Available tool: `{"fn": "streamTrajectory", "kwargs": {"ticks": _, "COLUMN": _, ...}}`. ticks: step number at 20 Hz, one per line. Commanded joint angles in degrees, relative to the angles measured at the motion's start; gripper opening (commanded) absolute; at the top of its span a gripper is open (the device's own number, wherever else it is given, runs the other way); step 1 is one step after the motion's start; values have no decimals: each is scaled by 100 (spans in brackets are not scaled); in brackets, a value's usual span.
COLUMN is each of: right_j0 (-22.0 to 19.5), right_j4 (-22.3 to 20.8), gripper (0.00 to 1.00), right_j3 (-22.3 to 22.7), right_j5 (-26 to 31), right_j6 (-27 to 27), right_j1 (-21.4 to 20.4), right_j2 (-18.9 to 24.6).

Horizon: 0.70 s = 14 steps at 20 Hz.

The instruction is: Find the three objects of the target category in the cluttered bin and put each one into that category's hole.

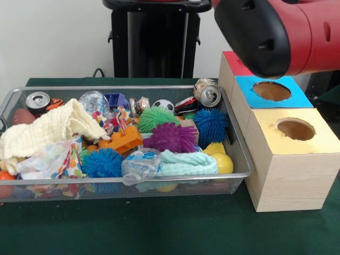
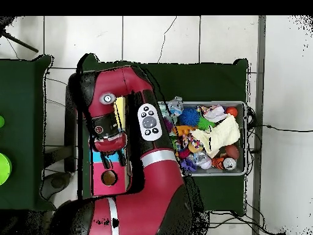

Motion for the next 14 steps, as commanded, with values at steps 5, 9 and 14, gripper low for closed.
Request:
{"fn": "streamTrajectory", "kwargs": {"ticks": 5, "right_j0": -161, "right_j4": 503, "gripper": 100, "right_j3": 717, "right_j5": 421, "right_j6": -132, "right_j1": -787, "right_j2": 467}}
{"fn": "streamTrajectory", "kwargs": {"ticks": 9, "right_j0": -69, "right_j4": 1764, "gripper": 100, "right_j3": 1247, "right_j5": 1258, "right_j6": 616, "right_j1": -1020, "right_j2": 233}}
{"fn": "streamTrajectory", "kwargs": {"ticks": 14, "right_j0": 29, "right_j4": 1968, "gripper": 100, "right_j3": 1000, "right_j5": 1875, "right_j6": 927, "right_j1": -1324, "right_j2": 236}}
